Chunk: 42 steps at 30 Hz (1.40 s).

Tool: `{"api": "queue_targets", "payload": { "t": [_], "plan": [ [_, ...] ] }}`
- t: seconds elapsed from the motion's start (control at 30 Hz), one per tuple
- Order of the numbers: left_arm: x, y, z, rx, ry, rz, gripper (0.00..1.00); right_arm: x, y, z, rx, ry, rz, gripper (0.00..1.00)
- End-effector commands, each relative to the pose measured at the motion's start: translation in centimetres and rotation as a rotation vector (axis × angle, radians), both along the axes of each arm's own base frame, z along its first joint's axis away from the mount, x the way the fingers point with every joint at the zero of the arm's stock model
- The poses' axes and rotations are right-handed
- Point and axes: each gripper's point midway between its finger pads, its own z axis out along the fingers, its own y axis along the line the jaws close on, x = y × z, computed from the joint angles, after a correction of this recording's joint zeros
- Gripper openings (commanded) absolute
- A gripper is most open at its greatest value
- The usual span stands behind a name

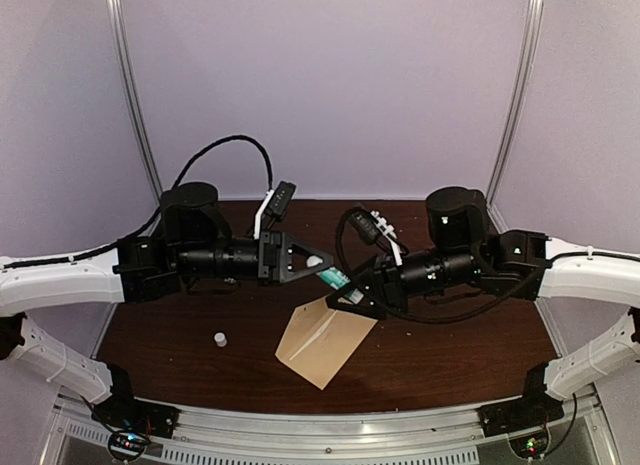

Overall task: Place the letter into the envelope and seal it
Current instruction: Adjust the solid glue.

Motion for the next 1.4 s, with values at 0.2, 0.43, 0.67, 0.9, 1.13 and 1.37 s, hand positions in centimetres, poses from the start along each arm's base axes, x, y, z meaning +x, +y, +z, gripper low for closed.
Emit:
{"api": "queue_targets", "payload": {
  "t": [0.2, 0.43, 0.67, 0.9, 1.13, 1.37],
  "plan": [
    [-1.2, -1.6, 0.1, 0.038, -0.025, -0.113, 0.03, -1.0, 0.8, -0.9, -0.040, 0.041, 0.081, 0.52],
    [-1.4, -2.5, -0.2, 0.043, -0.023, -0.131, 0.03, -1.1, 1.1, -1.0, -0.034, 0.050, 0.088, 0.38],
    [-1.4, -2.9, -0.2, 0.037, -0.024, -0.144, 0.03, -1.1, 1.3, -1.6, -0.045, 0.059, 0.085, 0.22],
    [-1.0, -2.6, -0.6, 0.050, -0.025, -0.115, 0.16, 0.4, 0.7, -1.3, -0.037, 0.032, -0.017, 0.01],
    [-0.3, -0.1, -0.6, 0.080, -0.062, 0.000, 0.60, 1.6, -0.8, -0.3, 0.033, 0.024, -0.141, 0.00],
    [3.5, 5.1, -6.4, 0.267, -0.046, 0.176, 0.70, 2.5, -3.2, 1.8, 0.151, -0.007, -0.264, 0.00]
  ]
}}
